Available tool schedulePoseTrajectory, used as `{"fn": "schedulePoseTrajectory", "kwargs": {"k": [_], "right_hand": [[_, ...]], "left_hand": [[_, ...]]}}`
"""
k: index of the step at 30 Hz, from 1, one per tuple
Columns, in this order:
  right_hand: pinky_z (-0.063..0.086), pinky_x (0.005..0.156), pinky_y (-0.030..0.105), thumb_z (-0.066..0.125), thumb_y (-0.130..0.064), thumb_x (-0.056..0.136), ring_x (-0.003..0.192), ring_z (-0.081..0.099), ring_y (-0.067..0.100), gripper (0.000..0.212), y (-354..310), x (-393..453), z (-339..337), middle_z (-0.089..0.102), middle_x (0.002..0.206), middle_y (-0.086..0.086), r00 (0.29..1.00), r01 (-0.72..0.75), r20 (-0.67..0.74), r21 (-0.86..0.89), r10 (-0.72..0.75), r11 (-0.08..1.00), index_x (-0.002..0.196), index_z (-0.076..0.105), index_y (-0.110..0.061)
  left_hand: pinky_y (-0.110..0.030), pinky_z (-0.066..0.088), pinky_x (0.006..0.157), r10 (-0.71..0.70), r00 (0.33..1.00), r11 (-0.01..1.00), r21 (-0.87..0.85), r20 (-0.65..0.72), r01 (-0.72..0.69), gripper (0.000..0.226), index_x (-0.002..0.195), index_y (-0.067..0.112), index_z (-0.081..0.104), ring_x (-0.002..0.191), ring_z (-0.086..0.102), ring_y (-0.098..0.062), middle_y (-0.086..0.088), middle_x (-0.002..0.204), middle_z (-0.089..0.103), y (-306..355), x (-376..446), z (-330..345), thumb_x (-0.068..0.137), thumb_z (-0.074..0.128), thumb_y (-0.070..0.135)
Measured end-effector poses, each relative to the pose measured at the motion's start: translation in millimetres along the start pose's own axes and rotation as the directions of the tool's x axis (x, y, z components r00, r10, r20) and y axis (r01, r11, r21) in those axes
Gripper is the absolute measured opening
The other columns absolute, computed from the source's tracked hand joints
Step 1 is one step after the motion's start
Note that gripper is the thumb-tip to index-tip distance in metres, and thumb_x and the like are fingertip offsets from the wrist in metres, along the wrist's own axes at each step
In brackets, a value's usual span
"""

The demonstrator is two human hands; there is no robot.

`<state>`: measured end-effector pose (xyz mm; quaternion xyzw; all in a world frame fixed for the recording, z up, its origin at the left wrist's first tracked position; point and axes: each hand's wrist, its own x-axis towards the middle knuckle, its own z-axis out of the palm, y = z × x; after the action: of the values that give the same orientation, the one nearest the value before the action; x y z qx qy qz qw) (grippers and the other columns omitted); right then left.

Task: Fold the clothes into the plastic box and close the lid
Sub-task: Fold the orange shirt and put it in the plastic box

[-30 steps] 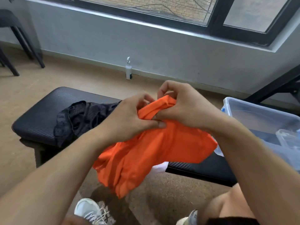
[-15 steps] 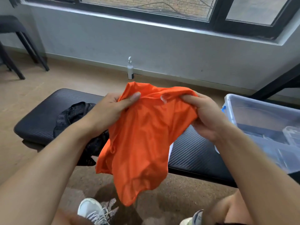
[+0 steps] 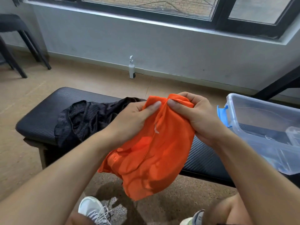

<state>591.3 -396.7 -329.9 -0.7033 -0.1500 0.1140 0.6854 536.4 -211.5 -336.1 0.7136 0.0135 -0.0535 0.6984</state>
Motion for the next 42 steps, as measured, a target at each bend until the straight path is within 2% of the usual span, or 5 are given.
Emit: {"fn": "schedulePoseTrajectory", "kwargs": {"k": [13, 18, 27, 36, 42], "right_hand": [[0.045, 0.101, 0.027, 0.082, -0.061, 0.065, 0.120, 0.054, 0.006, 0.065, 7, 7, -19, 0.060, 0.124, -0.017, 0.939, 0.263, 0.002, -0.651, -0.345, 0.712, 0.124, 0.062, -0.041], [0.037, 0.084, 0.005, 0.087, -0.034, 0.071, 0.099, 0.059, -0.002, 0.026, 11, -2, -4, 0.069, 0.097, -0.019, 0.915, 0.373, 0.138, -0.653, -0.380, 0.660, 0.091, 0.071, -0.027], [0.055, 0.081, 0.037, 0.078, -0.009, 0.085, 0.086, 0.070, 0.013, 0.028, 0, -7, -4, 0.072, 0.082, -0.003, 0.858, 0.507, 0.302, -0.375, -0.415, 0.776, 0.078, 0.051, -0.001], [0.046, 0.069, 0.036, 0.060, -0.031, 0.091, 0.075, 0.055, 0.013, 0.004, 7, 14, -39, 0.061, 0.073, -0.014, 0.903, 0.180, -0.168, -0.688, -0.395, 0.704, 0.089, 0.063, -0.033], [0.050, 0.061, 0.038, 0.061, -0.029, 0.097, 0.070, 0.054, 0.021, 0.013, 3, 14, -29, 0.057, 0.079, 0.007, 0.904, 0.172, -0.343, -0.254, -0.255, 0.952, 0.085, 0.063, -0.028]], "left_hand": [[-0.046, 0.061, 0.083, 0.012, 0.997, 0.998, -0.065, -0.075, -0.016, 0.021, 0.095, 0.003, 0.075, 0.080, 0.073, -0.026, -0.018, 0.091, 0.077, -2, 3, -6, 0.085, 0.077, 0.022], [-0.035, 0.061, 0.069, -0.014, 0.999, 0.996, -0.084, -0.036, 0.011, 0.022, 0.096, 0.002, 0.075, 0.073, 0.071, -0.023, -0.018, 0.088, 0.076, -3, 7, -10, 0.094, 0.067, 0.023], [-0.042, 0.056, 0.090, -0.118, 0.922, 0.970, -0.241, -0.368, 0.028, 0.022, 0.092, 0.012, 0.069, 0.081, 0.069, -0.023, -0.010, 0.086, 0.071, -9, 23, -21, 0.103, 0.057, 0.026], [-0.023, 0.055, 0.061, -0.035, 0.787, 0.980, -0.174, -0.615, -0.093, 0.026, 0.084, 0.020, 0.068, 0.062, 0.066, -0.007, 0.002, 0.075, 0.068, -8, 30, -79, 0.105, 0.052, 0.021], [-0.047, 0.057, 0.095, 0.036, 0.854, 0.998, 0.059, -0.519, -0.007, 0.023, 0.081, 0.030, 0.079, 0.088, 0.072, -0.021, 0.003, 0.086, 0.078, -21, 31, -68, 0.092, 0.061, 0.037]]}}
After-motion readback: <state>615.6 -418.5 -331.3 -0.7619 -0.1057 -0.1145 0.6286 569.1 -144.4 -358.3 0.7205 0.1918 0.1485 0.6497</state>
